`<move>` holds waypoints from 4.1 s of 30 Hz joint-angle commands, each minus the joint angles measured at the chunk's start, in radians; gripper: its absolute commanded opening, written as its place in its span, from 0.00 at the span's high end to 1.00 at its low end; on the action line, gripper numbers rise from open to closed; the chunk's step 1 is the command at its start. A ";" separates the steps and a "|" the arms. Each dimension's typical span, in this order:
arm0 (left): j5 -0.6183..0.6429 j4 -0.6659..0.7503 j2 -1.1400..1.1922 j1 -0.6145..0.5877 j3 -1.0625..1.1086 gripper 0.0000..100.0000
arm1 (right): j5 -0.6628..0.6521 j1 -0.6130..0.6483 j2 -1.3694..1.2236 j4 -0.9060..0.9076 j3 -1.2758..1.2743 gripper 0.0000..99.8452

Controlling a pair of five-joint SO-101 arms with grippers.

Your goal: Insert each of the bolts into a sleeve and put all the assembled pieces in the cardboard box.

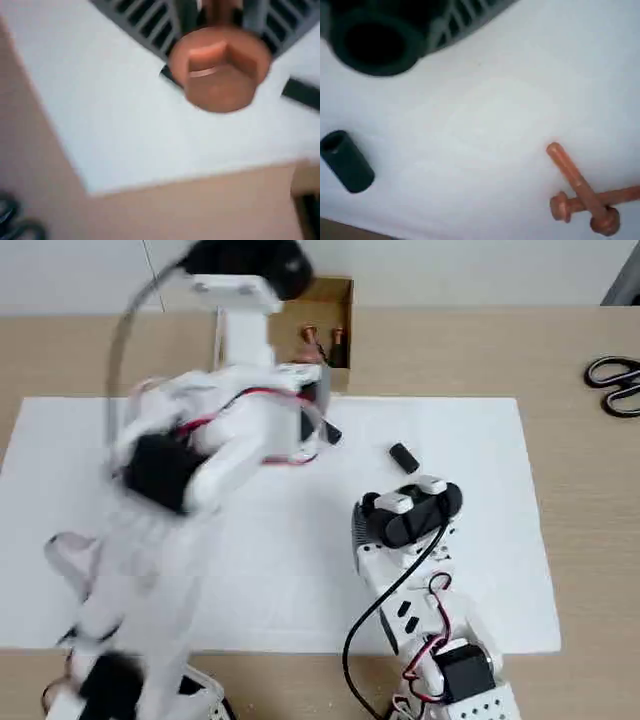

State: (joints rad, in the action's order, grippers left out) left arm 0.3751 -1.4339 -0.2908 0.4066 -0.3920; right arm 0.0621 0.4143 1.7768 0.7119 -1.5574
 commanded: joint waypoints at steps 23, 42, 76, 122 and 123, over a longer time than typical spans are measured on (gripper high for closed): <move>-0.038 0.873 -0.632 0.103 1.198 0.99 | 0.017 0.130 0.022 -0.007 0.015 1.00; 0.055 0.815 -0.632 0.152 1.247 0.99 | 0.018 0.133 0.022 -0.007 0.015 1.00; 0.051 0.801 -0.640 0.155 1.337 0.99 | 0.017 0.153 0.022 -0.007 0.015 1.00; 0.052 0.514 -0.643 0.176 1.191 0.77 | 0.012 0.153 0.022 -0.007 0.015 1.00; 0.052 0.493 -0.643 0.172 1.179 0.77 | 0.012 0.153 0.022 -0.007 0.015 1.00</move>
State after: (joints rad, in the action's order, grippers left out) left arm 0.4242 -0.8938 -0.9168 0.5861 0.8661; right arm 0.0713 0.5631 1.7783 0.7135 -1.5604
